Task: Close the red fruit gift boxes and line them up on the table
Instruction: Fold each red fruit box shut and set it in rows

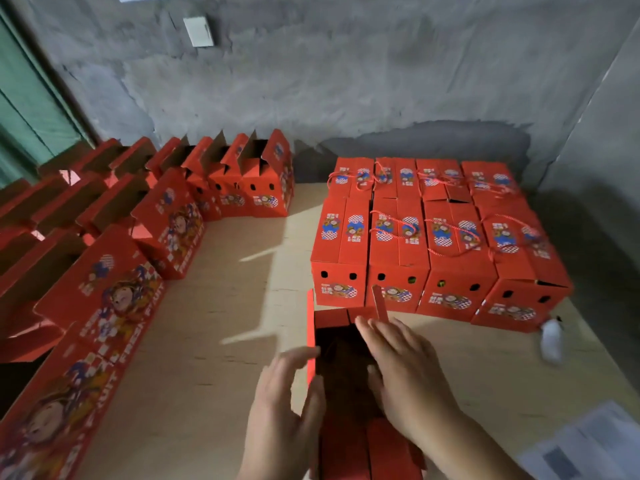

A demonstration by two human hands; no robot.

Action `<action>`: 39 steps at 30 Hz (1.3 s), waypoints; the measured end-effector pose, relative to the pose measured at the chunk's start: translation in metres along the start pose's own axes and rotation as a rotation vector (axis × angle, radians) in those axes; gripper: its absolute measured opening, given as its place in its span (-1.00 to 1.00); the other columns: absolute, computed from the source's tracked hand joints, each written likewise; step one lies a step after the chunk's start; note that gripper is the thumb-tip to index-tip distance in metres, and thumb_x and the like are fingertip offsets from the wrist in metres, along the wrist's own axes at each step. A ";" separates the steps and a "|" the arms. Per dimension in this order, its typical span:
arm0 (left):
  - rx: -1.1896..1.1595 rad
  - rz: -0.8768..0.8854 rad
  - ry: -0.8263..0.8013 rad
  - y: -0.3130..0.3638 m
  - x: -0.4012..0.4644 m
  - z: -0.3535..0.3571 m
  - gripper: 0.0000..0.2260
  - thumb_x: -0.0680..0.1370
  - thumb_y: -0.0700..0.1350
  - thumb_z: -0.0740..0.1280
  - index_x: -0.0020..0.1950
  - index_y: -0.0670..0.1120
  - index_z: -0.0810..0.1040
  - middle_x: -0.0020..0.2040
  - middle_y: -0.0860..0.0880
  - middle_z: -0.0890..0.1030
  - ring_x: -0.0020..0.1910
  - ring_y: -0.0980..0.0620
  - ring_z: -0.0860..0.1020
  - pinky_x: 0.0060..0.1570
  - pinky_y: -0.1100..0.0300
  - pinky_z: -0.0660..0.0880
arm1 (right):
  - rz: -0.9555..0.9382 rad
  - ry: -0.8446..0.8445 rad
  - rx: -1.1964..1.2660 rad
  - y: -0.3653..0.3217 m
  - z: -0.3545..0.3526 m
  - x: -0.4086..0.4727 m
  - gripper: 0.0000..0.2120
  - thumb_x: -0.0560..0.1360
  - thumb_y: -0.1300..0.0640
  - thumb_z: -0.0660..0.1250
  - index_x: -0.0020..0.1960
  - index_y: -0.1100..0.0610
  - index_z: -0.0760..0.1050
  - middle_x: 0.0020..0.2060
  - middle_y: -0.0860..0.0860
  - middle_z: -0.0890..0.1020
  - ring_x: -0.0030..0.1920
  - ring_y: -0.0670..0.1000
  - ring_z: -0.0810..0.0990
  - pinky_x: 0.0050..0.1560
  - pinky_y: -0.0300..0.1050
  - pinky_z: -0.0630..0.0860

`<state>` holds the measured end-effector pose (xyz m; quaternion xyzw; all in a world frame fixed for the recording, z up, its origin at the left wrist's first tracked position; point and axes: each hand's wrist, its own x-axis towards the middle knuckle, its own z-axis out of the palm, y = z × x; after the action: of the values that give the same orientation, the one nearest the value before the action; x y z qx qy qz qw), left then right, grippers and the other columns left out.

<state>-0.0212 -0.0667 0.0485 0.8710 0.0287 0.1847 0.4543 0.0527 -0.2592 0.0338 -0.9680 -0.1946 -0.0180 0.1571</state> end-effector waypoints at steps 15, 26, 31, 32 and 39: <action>0.154 -0.207 -0.379 -0.022 -0.014 0.066 -0.21 0.63 0.22 0.25 0.61 0.22 -0.28 0.62 0.26 -0.18 0.60 0.09 -0.06 0.52 0.22 -0.05 | -0.018 -0.583 -0.667 -0.006 0.036 0.072 -0.39 0.60 0.03 0.31 0.61 0.09 0.25 0.62 0.14 0.17 0.58 0.23 0.16 0.55 0.17 0.09; 0.273 -0.123 -0.313 -0.035 -0.019 0.078 -0.32 0.62 0.08 0.30 0.65 0.14 0.01 0.64 0.16 -0.01 0.60 0.06 0.03 0.38 0.47 -0.21 | -0.026 -0.177 -0.139 0.002 0.018 -0.031 -0.47 0.56 -0.13 0.11 0.43 0.05 0.51 0.36 0.02 0.58 0.31 0.07 0.59 0.34 0.02 0.50; 0.200 -0.123 -0.317 -0.034 -0.020 0.074 -0.37 0.64 -0.02 0.28 0.64 0.23 0.07 0.62 0.14 0.03 0.54 0.02 0.04 0.37 0.43 -0.11 | -0.039 -0.096 -0.245 -0.003 0.037 -0.068 -0.45 0.39 -0.05 0.21 0.30 0.08 0.65 0.33 0.05 0.62 0.31 0.08 0.62 0.40 0.03 0.21; 0.225 -0.112 -0.341 -0.032 -0.020 0.075 -0.36 0.64 -0.02 0.25 0.64 0.25 0.03 0.62 0.12 0.00 0.55 0.01 0.02 0.38 0.37 -0.08 | -0.027 -0.085 -0.239 -0.002 0.040 -0.068 -0.43 0.34 -0.06 0.32 0.31 0.10 0.64 0.35 0.07 0.60 0.32 0.09 0.61 0.41 0.05 0.26; 0.354 -0.106 -0.362 -0.032 -0.018 0.082 -0.35 0.58 -0.04 0.22 0.63 0.25 0.07 0.60 0.05 0.05 0.55 -0.04 0.08 0.47 0.21 -0.04 | 0.069 -0.107 -0.162 0.008 0.039 0.010 -0.25 0.62 0.11 0.10 0.66 0.09 -0.28 0.64 0.04 -0.29 0.62 0.10 -0.31 0.58 0.07 -0.31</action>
<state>-0.0054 -0.1159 -0.0254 0.9531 0.0244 -0.0063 0.3015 0.0644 -0.2505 -0.0049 -0.9833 -0.1672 0.0235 0.0682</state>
